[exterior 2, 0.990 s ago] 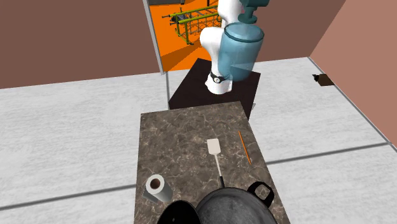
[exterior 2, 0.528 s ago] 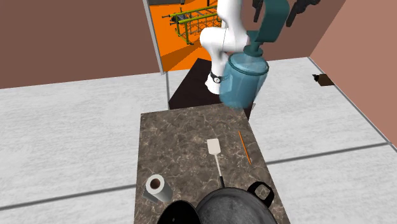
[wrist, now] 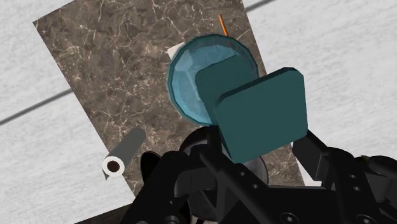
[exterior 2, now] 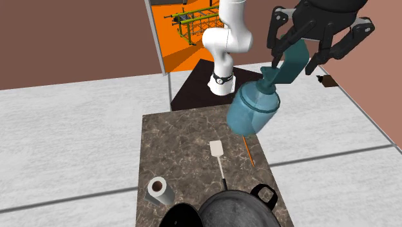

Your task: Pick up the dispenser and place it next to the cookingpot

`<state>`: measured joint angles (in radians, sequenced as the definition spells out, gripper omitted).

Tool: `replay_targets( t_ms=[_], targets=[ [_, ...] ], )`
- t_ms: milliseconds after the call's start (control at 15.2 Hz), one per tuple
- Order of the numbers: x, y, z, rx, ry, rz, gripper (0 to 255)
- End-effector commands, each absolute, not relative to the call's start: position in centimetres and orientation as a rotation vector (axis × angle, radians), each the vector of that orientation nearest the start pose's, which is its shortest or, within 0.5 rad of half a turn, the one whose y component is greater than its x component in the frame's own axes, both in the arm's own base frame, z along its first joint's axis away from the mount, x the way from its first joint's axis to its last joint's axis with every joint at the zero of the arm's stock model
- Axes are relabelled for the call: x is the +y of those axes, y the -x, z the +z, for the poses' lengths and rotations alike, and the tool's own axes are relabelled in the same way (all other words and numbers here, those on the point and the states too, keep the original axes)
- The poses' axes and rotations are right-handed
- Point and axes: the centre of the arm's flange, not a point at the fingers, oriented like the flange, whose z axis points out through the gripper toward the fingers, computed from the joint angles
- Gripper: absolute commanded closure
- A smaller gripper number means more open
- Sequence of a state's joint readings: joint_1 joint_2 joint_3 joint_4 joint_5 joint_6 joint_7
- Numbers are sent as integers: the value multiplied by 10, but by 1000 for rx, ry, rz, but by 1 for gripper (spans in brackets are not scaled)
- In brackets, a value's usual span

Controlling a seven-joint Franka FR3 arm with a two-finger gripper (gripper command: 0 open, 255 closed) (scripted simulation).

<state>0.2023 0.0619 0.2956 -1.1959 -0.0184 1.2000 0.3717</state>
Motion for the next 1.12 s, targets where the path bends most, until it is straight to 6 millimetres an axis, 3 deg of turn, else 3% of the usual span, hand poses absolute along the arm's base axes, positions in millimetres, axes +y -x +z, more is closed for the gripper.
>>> replay_targets(
  t_ms=[0,1056],
  targets=[
    [249,-475,719,-189,3156,73,255],
    [249,-475,634,-189,3156,73,255]
  ],
)
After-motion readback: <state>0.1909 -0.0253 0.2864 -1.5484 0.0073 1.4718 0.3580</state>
